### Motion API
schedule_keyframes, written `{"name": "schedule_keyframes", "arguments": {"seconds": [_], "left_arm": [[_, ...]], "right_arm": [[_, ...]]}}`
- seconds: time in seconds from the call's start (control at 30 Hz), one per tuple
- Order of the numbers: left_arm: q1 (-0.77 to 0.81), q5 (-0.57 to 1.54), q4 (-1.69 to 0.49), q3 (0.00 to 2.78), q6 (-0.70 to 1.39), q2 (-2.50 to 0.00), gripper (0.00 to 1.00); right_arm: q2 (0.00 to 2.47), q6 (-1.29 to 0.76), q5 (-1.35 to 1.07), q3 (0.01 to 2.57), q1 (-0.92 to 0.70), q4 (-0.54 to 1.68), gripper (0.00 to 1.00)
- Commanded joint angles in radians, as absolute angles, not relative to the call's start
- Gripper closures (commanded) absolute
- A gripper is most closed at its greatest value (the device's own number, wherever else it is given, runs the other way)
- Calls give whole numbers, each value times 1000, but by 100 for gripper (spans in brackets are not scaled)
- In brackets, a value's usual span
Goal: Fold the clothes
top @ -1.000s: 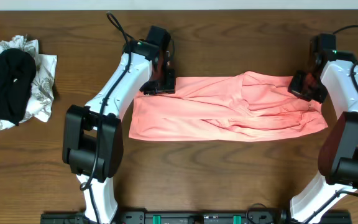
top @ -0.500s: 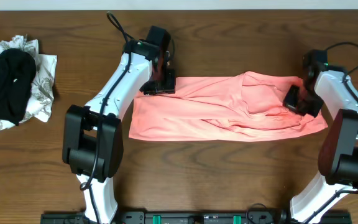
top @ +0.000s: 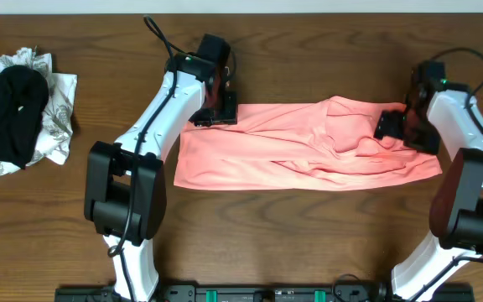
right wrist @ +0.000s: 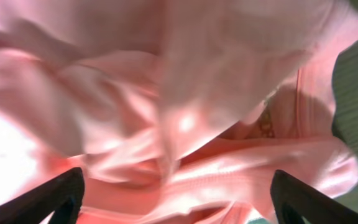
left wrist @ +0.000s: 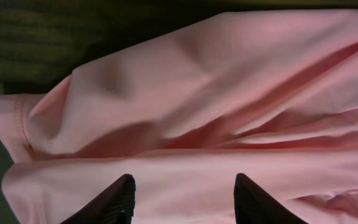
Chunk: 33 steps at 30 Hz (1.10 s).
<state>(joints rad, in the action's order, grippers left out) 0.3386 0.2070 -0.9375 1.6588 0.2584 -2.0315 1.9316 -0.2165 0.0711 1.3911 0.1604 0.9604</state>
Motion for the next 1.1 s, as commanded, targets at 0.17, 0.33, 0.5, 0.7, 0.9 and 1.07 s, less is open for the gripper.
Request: {"name": "schedule_keyframes", "arguments": {"seconds": [0.17, 0.33, 0.5, 0.7, 0.9, 1.07], "left_arm": [[340, 190, -941, 1653, 256, -2042, 48], [340, 190, -940, 1653, 256, -2042, 48], [340, 190, -941, 1653, 256, -2042, 48], [340, 190, -940, 1653, 256, -2042, 48], [339, 190, -939, 1653, 241, -2042, 49], [308, 187, -970, 1678, 199, -2032, 52]], "right_arm": [[1924, -148, 36, 1488, 165, 1013, 1], [1924, -147, 87, 1481, 165, 958, 1], [1924, -140, 90, 1449, 165, 884, 8], [1924, -113, 89, 1343, 165, 774, 6], [1924, -65, 59, 1287, 165, 686, 1], [1922, -65, 17, 1347, 165, 690, 1]]}}
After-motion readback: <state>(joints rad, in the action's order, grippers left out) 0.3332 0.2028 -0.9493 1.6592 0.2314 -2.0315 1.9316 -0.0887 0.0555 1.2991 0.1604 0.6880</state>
